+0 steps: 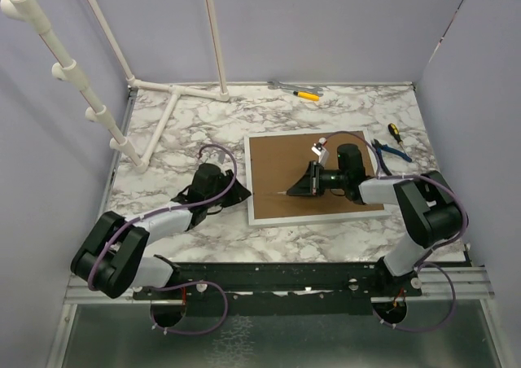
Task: Take the photo out of the frame
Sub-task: Release the photo frame item from the photo frame.
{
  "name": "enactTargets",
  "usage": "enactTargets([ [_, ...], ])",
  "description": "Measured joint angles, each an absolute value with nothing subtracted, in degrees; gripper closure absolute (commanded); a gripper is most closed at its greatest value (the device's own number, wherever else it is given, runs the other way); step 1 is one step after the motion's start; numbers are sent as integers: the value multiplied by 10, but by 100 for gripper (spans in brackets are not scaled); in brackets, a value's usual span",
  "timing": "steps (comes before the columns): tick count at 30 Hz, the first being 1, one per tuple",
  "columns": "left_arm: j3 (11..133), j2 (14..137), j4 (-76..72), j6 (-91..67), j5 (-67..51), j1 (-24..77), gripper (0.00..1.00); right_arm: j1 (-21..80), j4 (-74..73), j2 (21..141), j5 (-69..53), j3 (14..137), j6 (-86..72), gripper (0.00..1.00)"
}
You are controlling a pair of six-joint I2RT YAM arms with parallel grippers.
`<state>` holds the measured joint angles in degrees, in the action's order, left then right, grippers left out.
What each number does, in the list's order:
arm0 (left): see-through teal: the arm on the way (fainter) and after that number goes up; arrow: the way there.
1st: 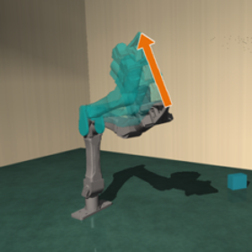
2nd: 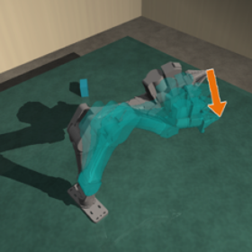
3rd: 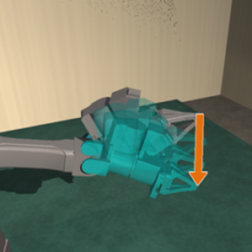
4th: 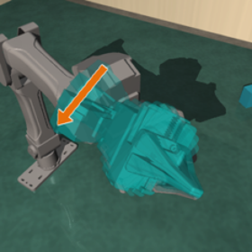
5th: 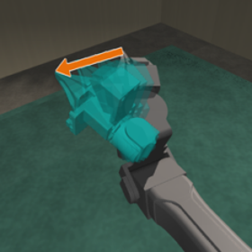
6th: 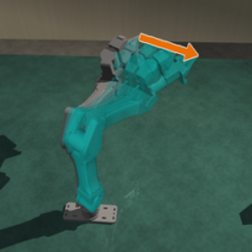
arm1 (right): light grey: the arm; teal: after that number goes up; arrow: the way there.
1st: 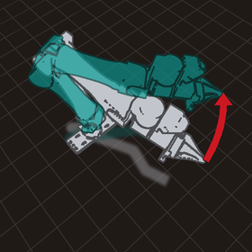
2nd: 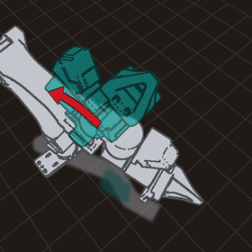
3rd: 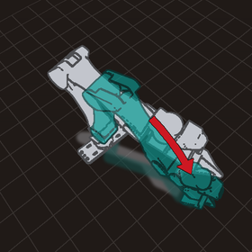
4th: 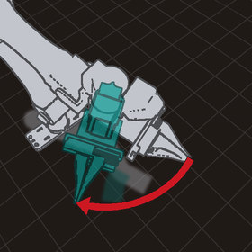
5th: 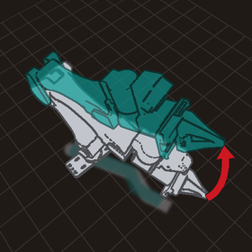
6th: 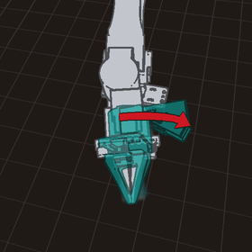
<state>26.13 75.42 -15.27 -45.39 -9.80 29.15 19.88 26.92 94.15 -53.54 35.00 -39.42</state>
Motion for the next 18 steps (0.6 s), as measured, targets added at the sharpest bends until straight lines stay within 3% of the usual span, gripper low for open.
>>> enactTargets([
  [6,250,763,-201,-450,-126,289,64,199,251,989,-547,389,-357,99],
  [18,236,783,-258,-439,-149,288,70,199,239,1033,-559,420,-304,99],
])
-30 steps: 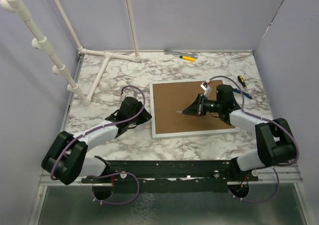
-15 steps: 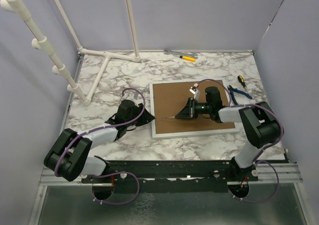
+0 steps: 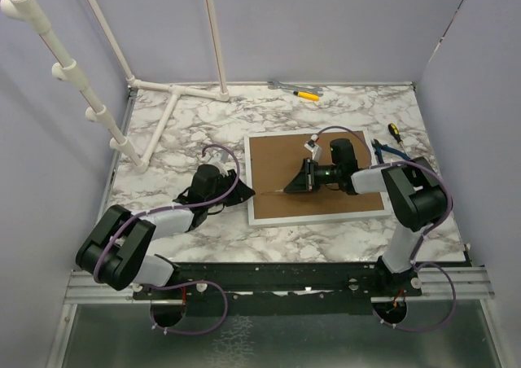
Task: Take the photo out of the frame
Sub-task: Release the photo frame item from the photo frame.
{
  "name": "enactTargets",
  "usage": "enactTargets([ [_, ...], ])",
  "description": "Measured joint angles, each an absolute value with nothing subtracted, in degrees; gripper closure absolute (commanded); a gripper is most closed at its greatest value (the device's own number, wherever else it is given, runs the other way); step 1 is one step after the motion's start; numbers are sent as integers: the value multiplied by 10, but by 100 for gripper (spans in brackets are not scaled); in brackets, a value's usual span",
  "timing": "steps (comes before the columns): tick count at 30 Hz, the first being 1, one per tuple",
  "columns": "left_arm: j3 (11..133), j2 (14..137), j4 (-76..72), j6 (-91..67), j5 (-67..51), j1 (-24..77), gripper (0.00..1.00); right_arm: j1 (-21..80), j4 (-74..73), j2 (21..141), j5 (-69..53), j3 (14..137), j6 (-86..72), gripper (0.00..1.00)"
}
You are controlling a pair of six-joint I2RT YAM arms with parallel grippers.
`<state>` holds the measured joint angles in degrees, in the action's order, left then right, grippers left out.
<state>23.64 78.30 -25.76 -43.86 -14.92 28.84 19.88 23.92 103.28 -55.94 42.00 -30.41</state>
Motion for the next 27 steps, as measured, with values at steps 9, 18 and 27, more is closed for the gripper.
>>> enactTargets([
  [9,235,790,-260,-437,-152,284,70,200,239,1068,-578,448,-295,99],
  [18,234,791,-255,-436,-152,262,71,215,239,1087,-585,464,-295,99],
  [27,234,822,-254,-434,-163,258,73,219,246,1100,-594,472,-299,99],
])
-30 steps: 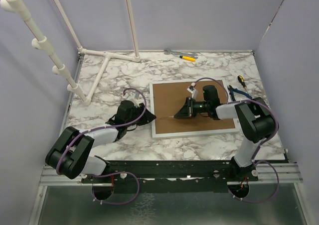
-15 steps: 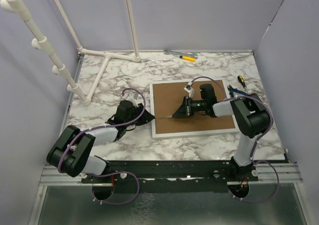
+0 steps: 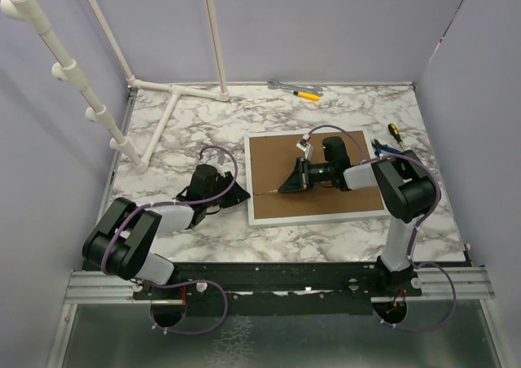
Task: Take the photo out of the frame
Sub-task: Release the photo frame item from the photo frame.
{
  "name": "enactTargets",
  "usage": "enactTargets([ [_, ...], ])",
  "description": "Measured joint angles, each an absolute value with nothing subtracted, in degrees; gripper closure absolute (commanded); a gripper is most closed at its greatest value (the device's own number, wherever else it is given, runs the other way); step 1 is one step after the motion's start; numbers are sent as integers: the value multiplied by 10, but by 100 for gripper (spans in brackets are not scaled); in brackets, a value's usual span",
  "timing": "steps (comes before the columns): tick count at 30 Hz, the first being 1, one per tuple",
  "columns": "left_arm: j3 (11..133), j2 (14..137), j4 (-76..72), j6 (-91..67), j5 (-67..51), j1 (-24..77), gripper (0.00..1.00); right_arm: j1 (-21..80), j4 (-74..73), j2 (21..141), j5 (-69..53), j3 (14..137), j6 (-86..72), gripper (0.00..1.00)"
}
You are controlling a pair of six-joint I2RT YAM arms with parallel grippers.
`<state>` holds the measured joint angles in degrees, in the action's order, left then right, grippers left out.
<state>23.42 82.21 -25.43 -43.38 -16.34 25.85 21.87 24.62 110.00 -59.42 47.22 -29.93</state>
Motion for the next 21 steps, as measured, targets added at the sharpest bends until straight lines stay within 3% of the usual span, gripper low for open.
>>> enactTargets([
  [12,235,830,-254,-434,-176,252,78,219,248,1101,-596,472,-301,99],
  [21,235,829,-256,-434,-178,238,72,209,248,1088,-595,454,-301,99],
])
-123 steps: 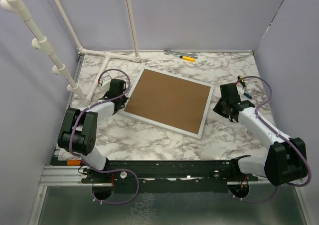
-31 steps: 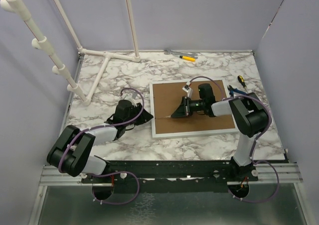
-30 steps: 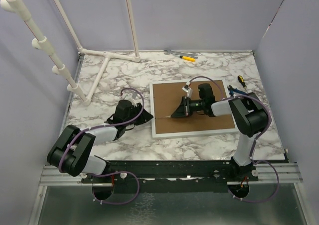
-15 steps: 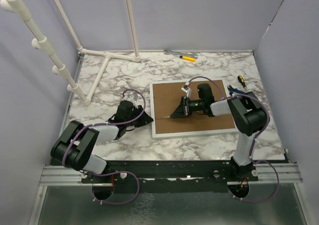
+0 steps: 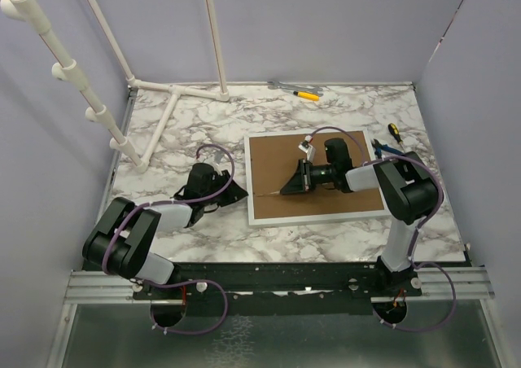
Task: Take the photo out of the frame
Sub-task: Release the photo frame item from the photo frame.
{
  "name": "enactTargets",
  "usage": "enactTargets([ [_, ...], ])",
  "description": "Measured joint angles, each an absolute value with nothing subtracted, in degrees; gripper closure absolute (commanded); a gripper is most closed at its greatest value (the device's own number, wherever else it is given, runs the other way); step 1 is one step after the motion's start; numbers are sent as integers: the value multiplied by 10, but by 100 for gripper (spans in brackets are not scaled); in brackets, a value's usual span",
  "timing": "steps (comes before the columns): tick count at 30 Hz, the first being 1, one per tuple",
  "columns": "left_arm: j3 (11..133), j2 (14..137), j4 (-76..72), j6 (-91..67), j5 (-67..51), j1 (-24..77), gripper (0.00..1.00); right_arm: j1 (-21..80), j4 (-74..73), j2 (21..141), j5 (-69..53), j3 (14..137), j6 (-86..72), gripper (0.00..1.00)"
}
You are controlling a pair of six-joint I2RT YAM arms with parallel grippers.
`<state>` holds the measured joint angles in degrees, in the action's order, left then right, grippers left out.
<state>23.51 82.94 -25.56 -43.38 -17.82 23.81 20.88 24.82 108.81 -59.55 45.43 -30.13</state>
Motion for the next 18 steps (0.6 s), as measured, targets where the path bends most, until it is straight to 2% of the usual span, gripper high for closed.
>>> enactTargets([
  [18,236,857,-302,-439,-227,236,72,209,284,1104,-597,455,-336,99],
])
